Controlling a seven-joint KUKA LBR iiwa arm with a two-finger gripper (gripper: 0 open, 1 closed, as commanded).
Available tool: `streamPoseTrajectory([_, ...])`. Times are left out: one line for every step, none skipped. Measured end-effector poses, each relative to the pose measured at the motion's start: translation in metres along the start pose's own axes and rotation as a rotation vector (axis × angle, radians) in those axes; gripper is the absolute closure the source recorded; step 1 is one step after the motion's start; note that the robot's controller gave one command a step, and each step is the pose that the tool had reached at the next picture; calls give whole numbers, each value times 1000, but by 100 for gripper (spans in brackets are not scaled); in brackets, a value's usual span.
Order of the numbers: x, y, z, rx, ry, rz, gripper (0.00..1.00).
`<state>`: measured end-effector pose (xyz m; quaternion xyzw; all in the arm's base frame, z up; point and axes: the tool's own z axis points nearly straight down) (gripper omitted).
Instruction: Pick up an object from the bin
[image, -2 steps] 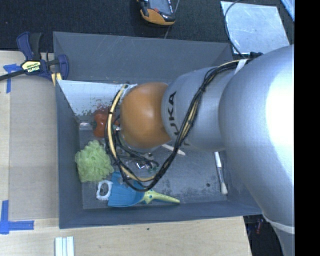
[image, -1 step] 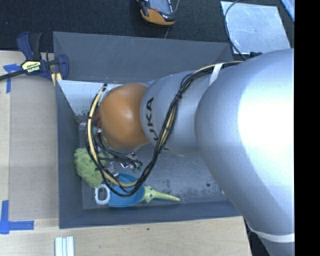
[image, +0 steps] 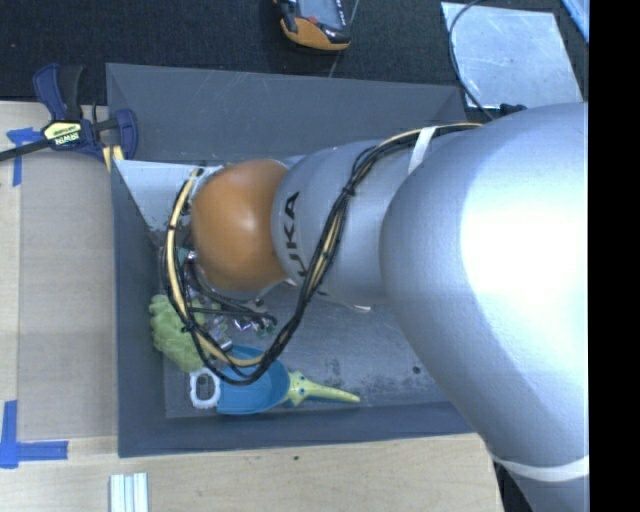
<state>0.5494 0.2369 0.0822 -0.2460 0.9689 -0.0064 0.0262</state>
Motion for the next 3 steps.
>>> streamPoseTrajectory([-8, -25, 12, 2, -5, -75, 100])
streamPoseTrajectory([-8, -25, 12, 2, -5, -75, 100])
streamPoseTrajectory([-9, -19, 12, 5, -6, -66, 100])
